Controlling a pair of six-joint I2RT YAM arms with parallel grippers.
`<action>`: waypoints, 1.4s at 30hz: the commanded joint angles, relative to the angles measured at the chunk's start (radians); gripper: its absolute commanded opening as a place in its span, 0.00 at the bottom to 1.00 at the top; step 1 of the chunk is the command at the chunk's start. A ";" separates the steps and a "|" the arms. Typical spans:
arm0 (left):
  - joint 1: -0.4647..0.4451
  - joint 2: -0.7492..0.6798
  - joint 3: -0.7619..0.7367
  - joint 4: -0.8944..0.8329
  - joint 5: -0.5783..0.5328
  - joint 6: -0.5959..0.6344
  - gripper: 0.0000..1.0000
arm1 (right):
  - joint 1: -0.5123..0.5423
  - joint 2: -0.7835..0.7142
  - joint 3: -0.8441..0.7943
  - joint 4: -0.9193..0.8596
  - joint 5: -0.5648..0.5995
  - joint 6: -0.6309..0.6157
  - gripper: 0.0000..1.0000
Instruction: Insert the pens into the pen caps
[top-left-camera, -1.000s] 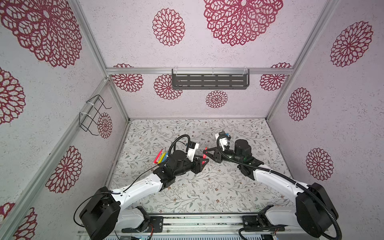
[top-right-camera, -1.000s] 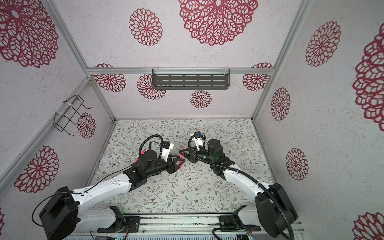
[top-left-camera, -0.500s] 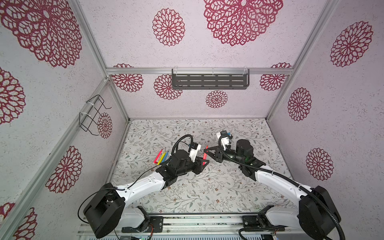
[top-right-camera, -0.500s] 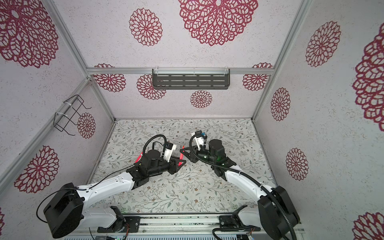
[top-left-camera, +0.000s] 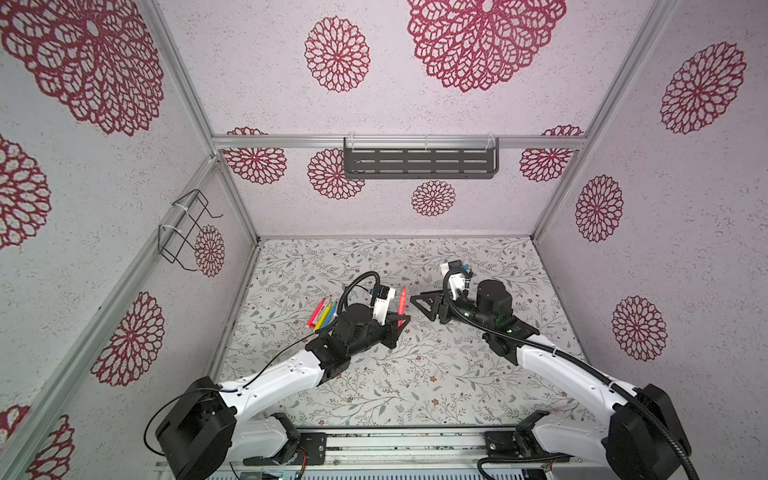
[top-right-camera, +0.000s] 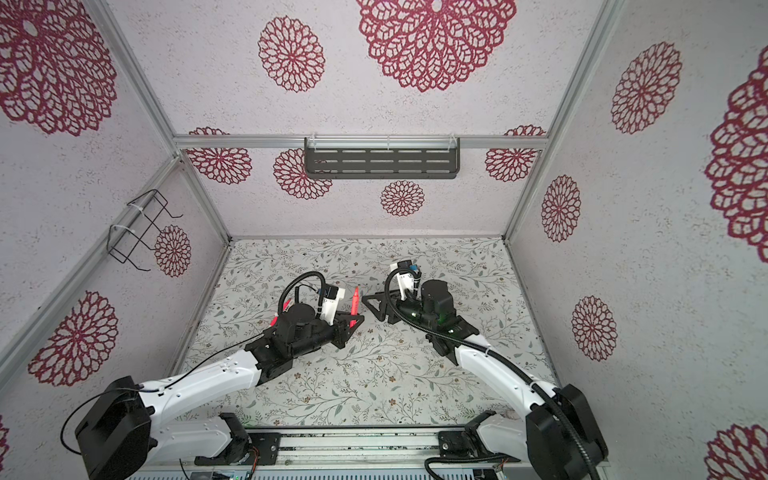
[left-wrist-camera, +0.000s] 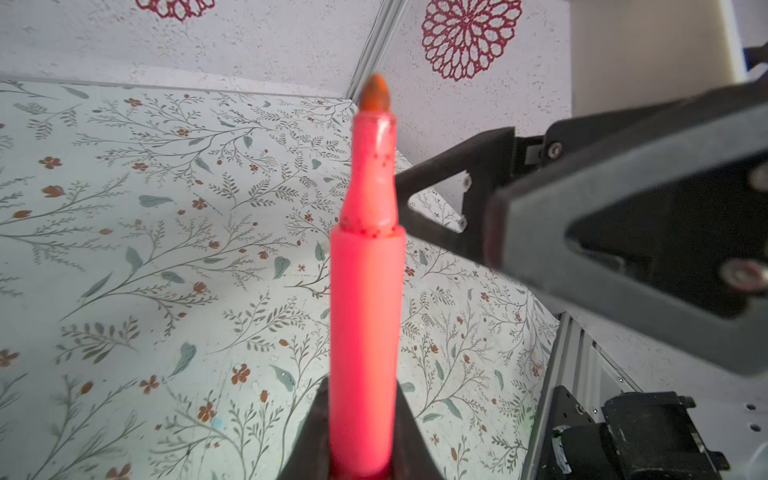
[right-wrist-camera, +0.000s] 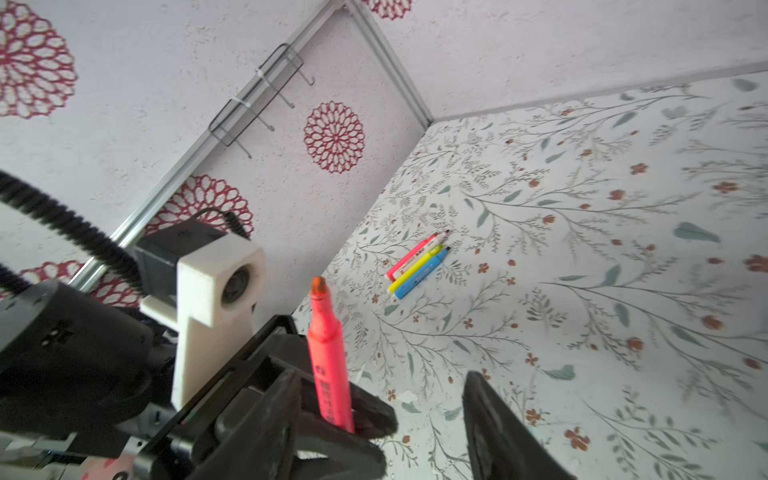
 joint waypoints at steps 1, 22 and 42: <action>0.004 -0.044 -0.035 0.028 -0.047 0.007 0.00 | -0.064 -0.047 0.051 -0.185 0.202 -0.027 0.64; 0.004 -0.103 -0.099 0.000 -0.032 -0.020 0.00 | -0.332 0.261 0.226 -0.608 0.416 -0.173 0.64; 0.005 -0.142 -0.142 -0.045 -0.080 -0.004 0.00 | -0.297 0.475 0.317 -0.721 0.319 -0.391 0.58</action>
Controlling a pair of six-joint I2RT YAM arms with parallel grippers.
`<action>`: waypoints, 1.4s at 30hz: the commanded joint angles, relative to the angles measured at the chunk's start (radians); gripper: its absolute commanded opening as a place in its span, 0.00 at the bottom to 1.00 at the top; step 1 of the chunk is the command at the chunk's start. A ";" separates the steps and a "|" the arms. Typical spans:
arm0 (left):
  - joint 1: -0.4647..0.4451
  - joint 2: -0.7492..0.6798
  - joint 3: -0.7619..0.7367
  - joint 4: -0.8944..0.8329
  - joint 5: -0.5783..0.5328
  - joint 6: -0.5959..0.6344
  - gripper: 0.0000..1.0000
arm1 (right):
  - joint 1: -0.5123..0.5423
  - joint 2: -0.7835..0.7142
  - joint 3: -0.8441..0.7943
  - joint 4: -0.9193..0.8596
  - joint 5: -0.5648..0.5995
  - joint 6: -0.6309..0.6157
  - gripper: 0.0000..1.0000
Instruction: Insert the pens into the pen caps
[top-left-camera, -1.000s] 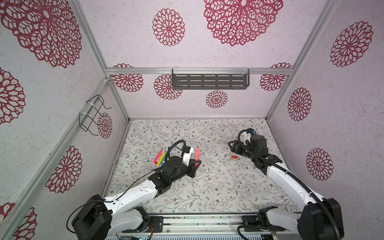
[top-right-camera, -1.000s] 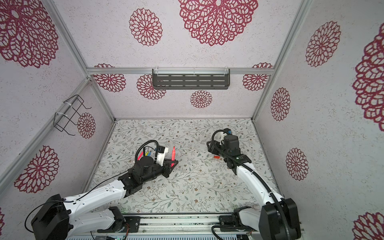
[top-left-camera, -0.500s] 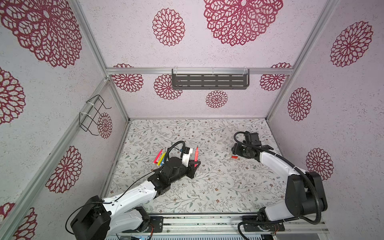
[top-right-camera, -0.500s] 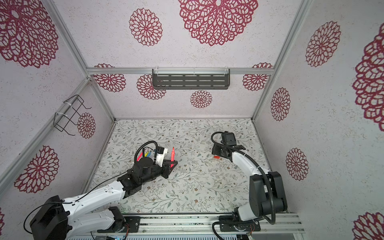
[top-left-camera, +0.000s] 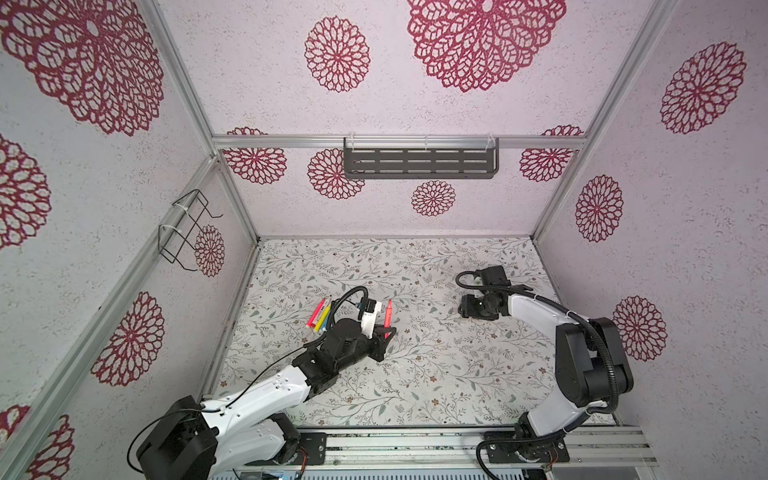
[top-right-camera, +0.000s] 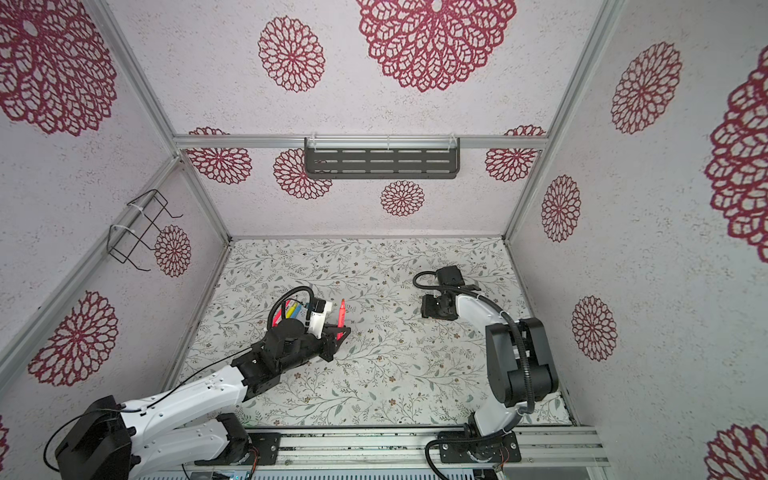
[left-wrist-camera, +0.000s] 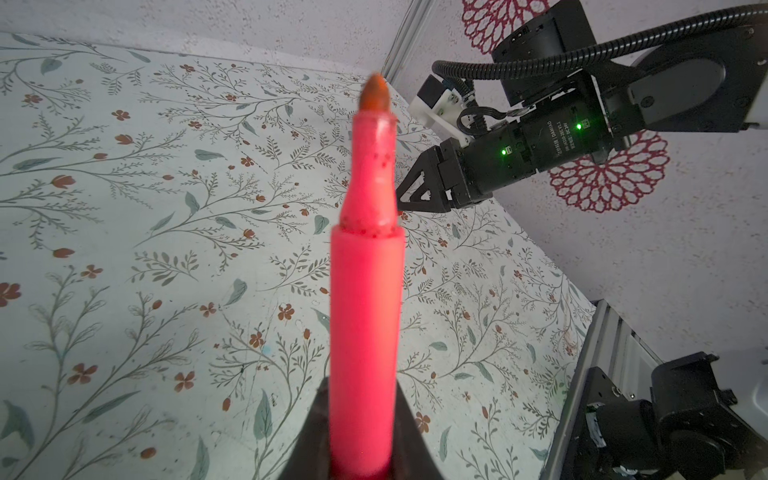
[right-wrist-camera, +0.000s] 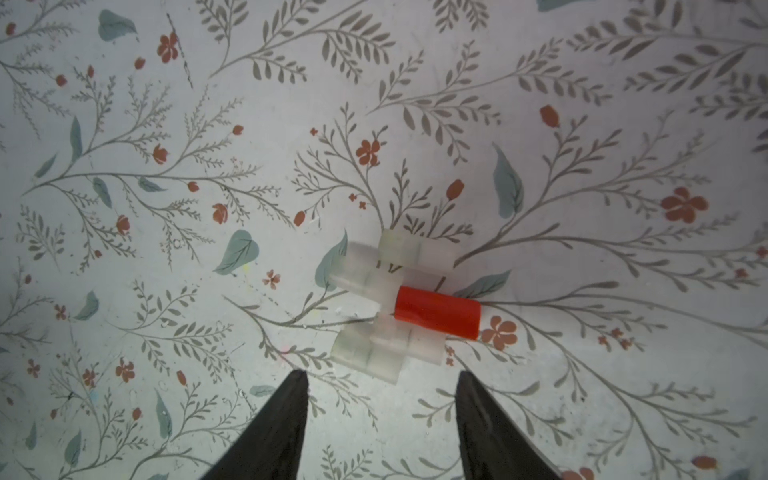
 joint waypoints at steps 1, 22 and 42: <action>0.004 -0.020 -0.009 0.000 -0.018 0.006 0.00 | 0.020 0.016 0.044 -0.042 -0.017 -0.055 0.57; 0.008 -0.058 -0.034 -0.013 -0.045 0.007 0.00 | 0.075 0.087 0.016 0.005 -0.012 -0.048 0.55; 0.010 -0.064 -0.040 -0.011 -0.051 0.006 0.00 | 0.149 0.087 -0.007 -0.006 0.049 -0.043 0.53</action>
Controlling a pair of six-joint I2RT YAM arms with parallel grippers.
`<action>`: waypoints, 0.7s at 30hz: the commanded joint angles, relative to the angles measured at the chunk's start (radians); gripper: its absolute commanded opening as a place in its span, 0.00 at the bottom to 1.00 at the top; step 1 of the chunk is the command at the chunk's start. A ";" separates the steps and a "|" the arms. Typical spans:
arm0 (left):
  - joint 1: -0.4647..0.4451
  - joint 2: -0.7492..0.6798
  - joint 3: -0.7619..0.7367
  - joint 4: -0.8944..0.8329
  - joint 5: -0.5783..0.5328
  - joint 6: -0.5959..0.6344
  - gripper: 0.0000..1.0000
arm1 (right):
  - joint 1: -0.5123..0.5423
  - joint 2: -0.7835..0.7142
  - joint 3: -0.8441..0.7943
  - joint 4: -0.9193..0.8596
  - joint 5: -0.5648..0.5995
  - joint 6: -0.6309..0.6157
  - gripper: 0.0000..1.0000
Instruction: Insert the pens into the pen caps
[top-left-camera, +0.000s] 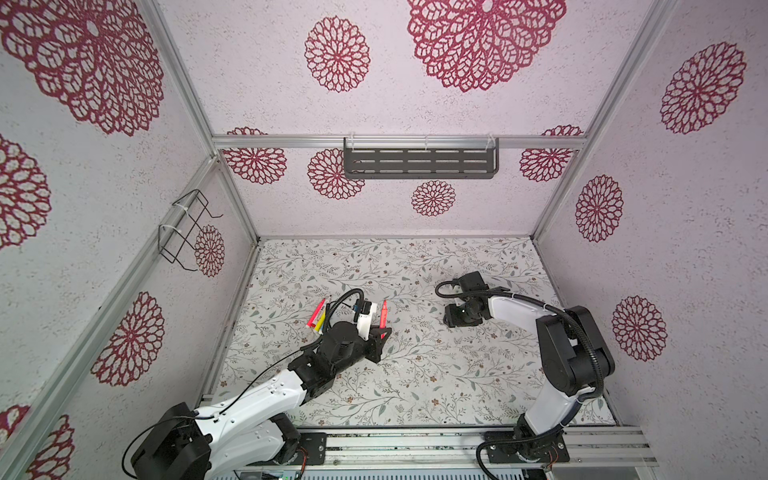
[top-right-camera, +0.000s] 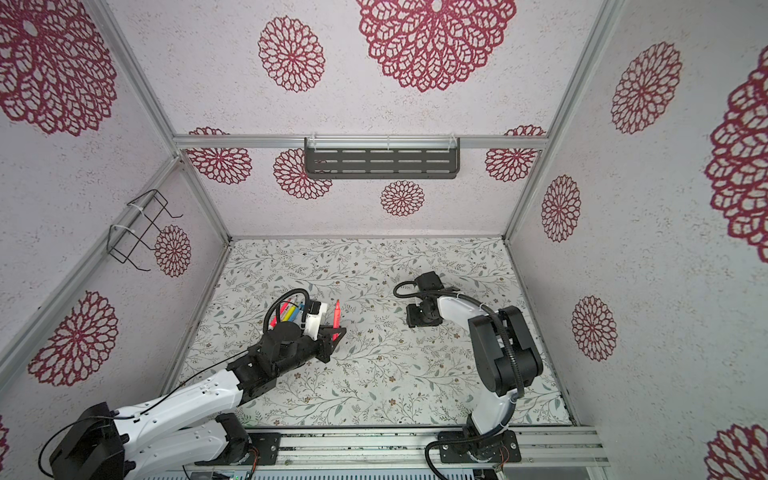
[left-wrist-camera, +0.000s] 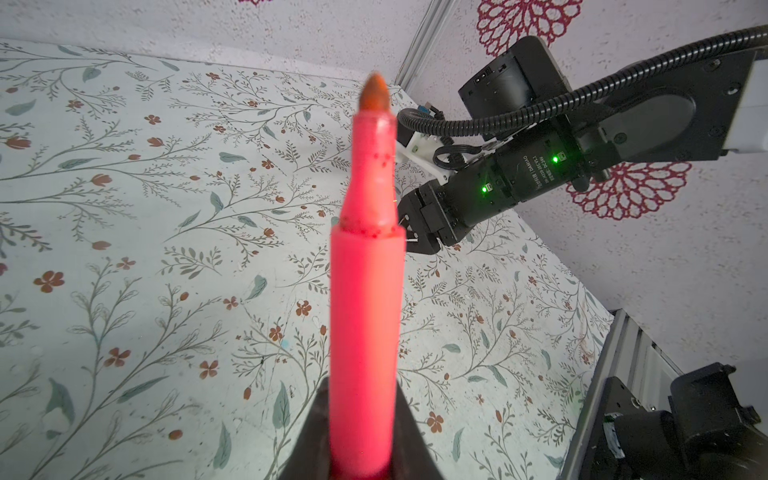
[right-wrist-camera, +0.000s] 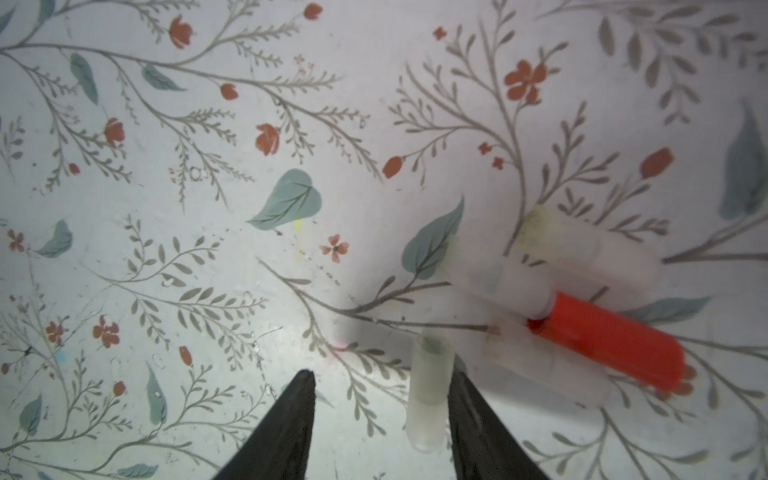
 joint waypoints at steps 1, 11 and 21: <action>0.008 -0.018 -0.012 0.006 -0.007 0.006 0.00 | 0.012 -0.004 -0.015 -0.021 0.045 -0.008 0.53; 0.009 -0.034 -0.021 -0.002 -0.013 0.002 0.00 | 0.013 0.056 0.045 -0.021 0.071 0.000 0.56; 0.015 -0.041 -0.021 -0.012 -0.018 0.007 0.00 | 0.054 0.094 0.062 -0.001 0.013 -0.010 0.55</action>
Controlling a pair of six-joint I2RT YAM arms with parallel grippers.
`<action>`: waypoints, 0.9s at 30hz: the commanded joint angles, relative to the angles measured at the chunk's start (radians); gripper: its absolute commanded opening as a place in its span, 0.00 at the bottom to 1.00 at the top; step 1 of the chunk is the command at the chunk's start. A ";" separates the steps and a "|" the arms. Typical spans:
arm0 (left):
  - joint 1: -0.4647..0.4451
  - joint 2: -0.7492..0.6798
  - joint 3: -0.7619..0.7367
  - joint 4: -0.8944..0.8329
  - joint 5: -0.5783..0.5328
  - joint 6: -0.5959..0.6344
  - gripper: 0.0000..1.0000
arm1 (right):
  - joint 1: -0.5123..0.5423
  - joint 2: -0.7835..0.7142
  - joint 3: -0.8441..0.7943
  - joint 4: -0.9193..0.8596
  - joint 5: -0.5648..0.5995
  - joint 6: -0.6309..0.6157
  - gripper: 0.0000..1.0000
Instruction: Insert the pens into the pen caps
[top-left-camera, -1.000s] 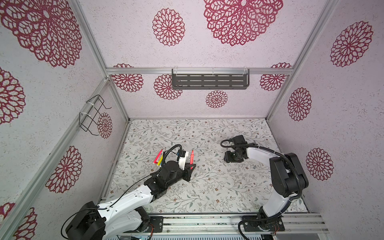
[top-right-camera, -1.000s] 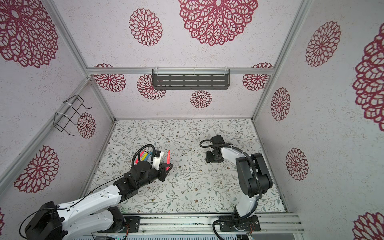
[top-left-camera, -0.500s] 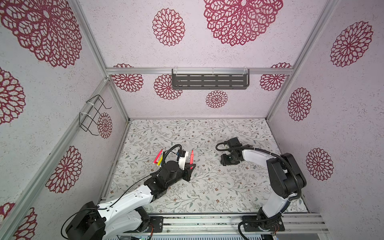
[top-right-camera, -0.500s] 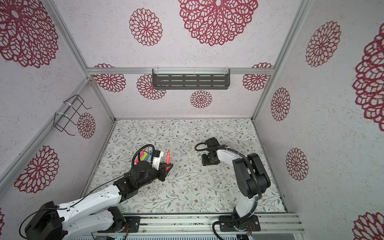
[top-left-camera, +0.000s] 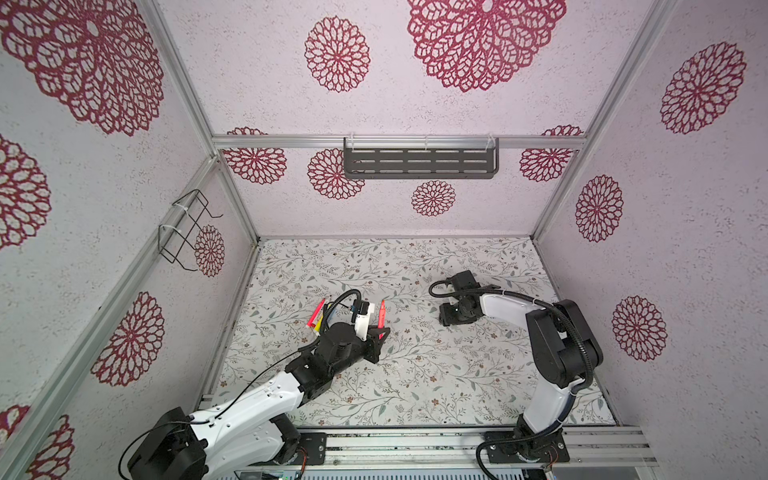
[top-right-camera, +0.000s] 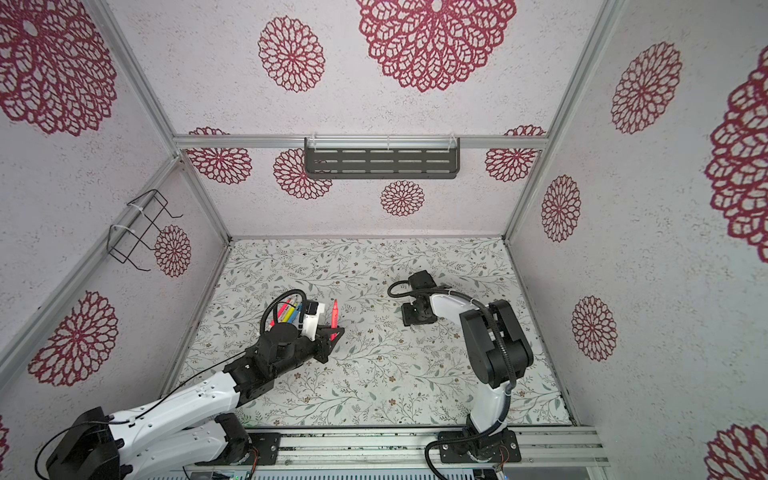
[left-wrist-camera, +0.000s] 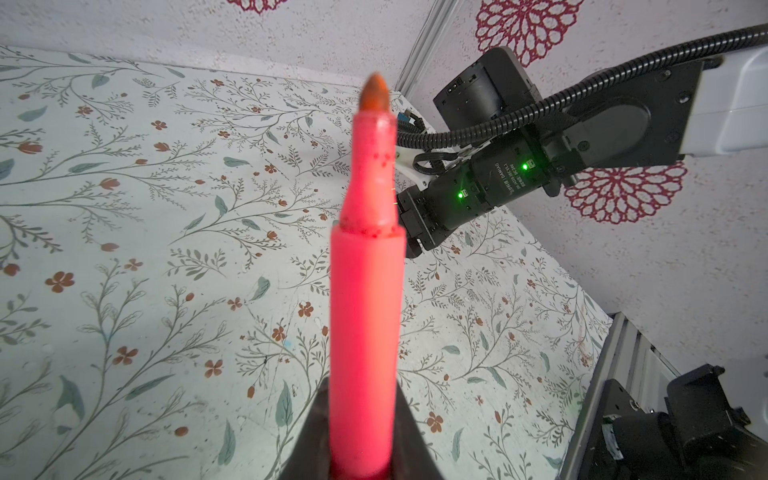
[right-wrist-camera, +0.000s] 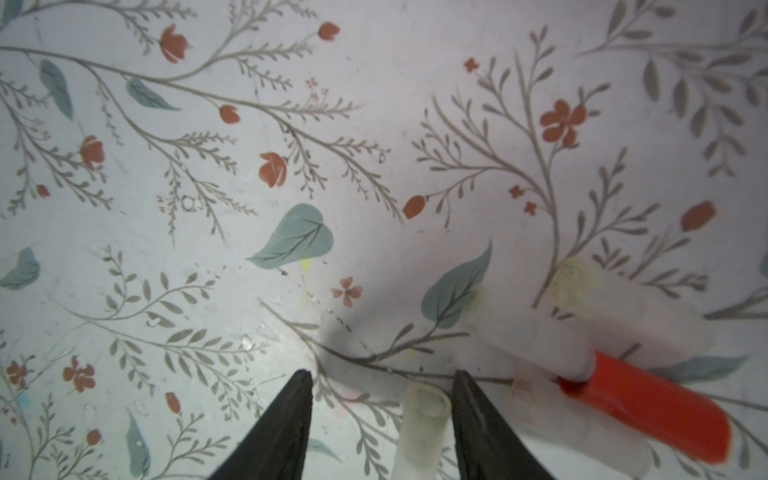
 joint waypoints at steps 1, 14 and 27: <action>0.013 -0.010 -0.012 0.001 -0.013 0.007 0.00 | 0.031 0.022 0.003 -0.013 -0.033 -0.011 0.55; 0.023 0.005 -0.009 0.011 -0.001 0.010 0.00 | 0.077 0.002 -0.029 -0.005 -0.048 -0.029 0.54; 0.029 0.039 0.016 0.020 0.020 0.016 0.00 | 0.119 -0.139 -0.143 -0.002 -0.016 0.002 0.52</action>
